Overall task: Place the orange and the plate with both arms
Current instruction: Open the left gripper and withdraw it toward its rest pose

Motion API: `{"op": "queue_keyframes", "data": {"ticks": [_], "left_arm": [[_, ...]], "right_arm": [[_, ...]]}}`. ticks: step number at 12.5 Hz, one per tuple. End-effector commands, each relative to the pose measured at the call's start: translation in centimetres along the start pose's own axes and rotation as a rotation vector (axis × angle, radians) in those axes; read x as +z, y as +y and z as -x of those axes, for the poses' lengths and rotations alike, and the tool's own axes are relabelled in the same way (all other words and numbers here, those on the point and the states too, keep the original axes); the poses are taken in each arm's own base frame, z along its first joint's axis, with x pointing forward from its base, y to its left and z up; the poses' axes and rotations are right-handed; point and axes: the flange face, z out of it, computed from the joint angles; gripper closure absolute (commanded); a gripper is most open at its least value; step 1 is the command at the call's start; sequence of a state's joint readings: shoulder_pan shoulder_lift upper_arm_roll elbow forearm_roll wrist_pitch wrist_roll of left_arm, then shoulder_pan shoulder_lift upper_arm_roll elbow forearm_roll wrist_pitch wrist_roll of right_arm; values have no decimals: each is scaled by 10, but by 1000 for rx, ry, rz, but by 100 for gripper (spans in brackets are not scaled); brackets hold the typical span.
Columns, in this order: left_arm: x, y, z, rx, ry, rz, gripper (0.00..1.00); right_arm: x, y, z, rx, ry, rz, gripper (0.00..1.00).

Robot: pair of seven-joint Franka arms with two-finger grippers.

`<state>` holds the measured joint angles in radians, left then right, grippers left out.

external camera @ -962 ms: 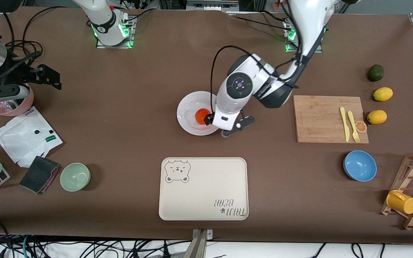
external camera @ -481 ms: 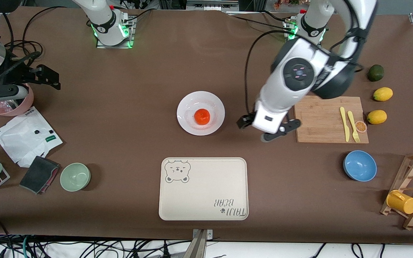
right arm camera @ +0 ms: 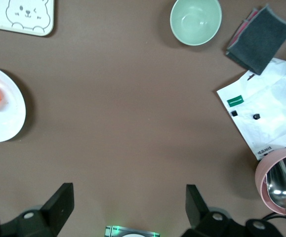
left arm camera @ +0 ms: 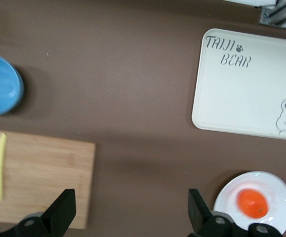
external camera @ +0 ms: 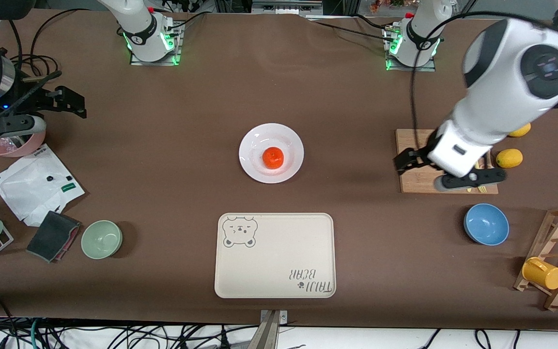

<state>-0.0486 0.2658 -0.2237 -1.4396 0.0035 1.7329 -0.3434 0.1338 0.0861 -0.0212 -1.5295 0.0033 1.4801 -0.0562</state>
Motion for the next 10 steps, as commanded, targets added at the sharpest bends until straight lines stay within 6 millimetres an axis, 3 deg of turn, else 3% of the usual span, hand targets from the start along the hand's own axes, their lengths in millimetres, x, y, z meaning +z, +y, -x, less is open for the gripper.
{"op": "queue_keyframes", "data": {"ticks": [1,3,4,6,7,8,10], "left_arm": [[-19,-85,3,134,-26,-29,0],[-28,-126,21,185,-32,-57,0],[-32,-131,34,173,-32,-66,0],[-41,-137,34,166,17,-73,0],[-57,-145,31,153,101,-68,0],[-66,-149,40,152,119,-67,0],[-73,-148,52,152,113,-65,0]], "right_arm": [[23,-16,-15,-33,-55,5,0],[45,-25,-28,-44,-71,-18,0],[60,-30,-36,-48,-81,-29,0],[81,-49,-44,-67,-71,-67,0],[97,-58,-49,-68,-60,-94,0],[119,-65,-48,-59,-55,-148,0],[156,-82,-49,-34,-38,-260,0]]}}
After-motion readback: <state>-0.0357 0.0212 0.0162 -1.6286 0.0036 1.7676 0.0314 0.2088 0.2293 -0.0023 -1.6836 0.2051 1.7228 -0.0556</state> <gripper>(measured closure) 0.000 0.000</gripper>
